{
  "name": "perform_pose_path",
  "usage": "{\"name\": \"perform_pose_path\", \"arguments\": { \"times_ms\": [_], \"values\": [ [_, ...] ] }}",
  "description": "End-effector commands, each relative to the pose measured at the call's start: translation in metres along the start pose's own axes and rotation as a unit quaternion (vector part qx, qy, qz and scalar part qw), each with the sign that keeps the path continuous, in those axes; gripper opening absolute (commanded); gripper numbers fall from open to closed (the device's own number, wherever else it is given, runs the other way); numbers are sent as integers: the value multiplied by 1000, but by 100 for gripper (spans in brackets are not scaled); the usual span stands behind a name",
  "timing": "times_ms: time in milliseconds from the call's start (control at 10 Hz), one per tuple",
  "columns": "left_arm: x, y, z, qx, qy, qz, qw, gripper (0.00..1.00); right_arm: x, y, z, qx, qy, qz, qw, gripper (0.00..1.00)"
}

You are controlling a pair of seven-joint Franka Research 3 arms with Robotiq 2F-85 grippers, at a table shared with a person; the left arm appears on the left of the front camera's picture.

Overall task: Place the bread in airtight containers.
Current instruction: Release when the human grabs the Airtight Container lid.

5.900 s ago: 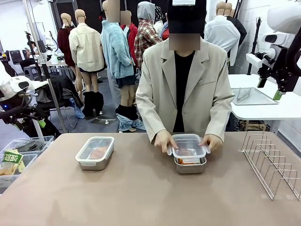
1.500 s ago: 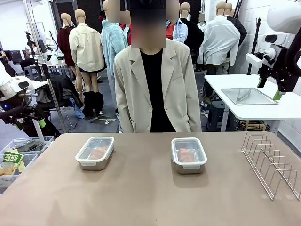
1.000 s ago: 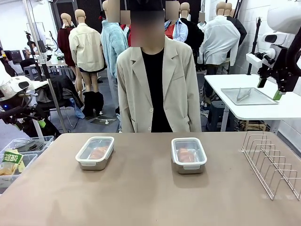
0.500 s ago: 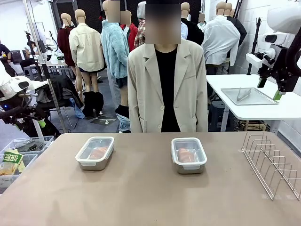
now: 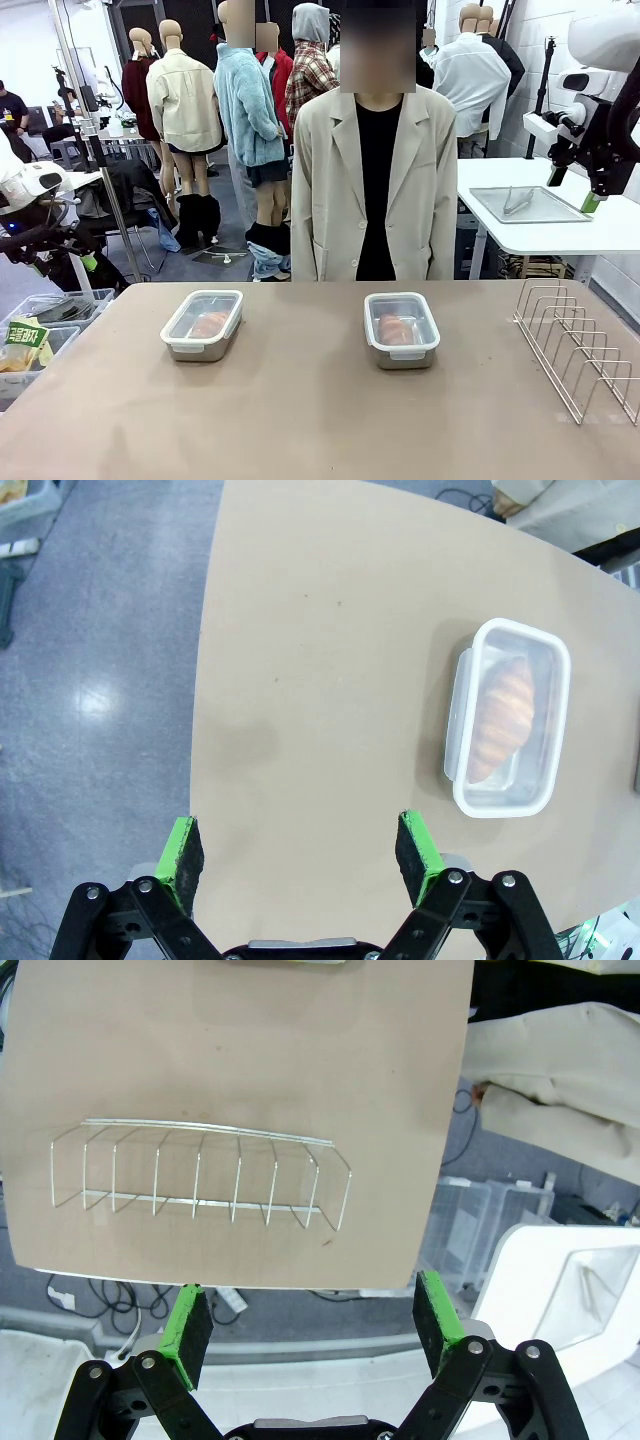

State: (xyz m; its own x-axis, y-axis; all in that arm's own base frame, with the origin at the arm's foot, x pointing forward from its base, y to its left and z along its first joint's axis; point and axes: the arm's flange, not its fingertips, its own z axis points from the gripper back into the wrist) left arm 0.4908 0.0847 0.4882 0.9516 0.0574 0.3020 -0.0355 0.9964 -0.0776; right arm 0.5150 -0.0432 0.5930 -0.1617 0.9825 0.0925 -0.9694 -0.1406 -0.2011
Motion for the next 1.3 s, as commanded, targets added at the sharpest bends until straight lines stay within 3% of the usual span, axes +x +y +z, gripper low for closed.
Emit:
{"name": "perform_pose_path", "arguments": {
  "times_ms": [0,1200],
  "values": [
    [-1,1,0,6,-4,2,1000,100,1,1,0,2,-3,-8,1000,100],
    [-1,1,0,6,-4,2,1000,100,1,1,0,2,-3,-8,1000,100]
  ]
}}
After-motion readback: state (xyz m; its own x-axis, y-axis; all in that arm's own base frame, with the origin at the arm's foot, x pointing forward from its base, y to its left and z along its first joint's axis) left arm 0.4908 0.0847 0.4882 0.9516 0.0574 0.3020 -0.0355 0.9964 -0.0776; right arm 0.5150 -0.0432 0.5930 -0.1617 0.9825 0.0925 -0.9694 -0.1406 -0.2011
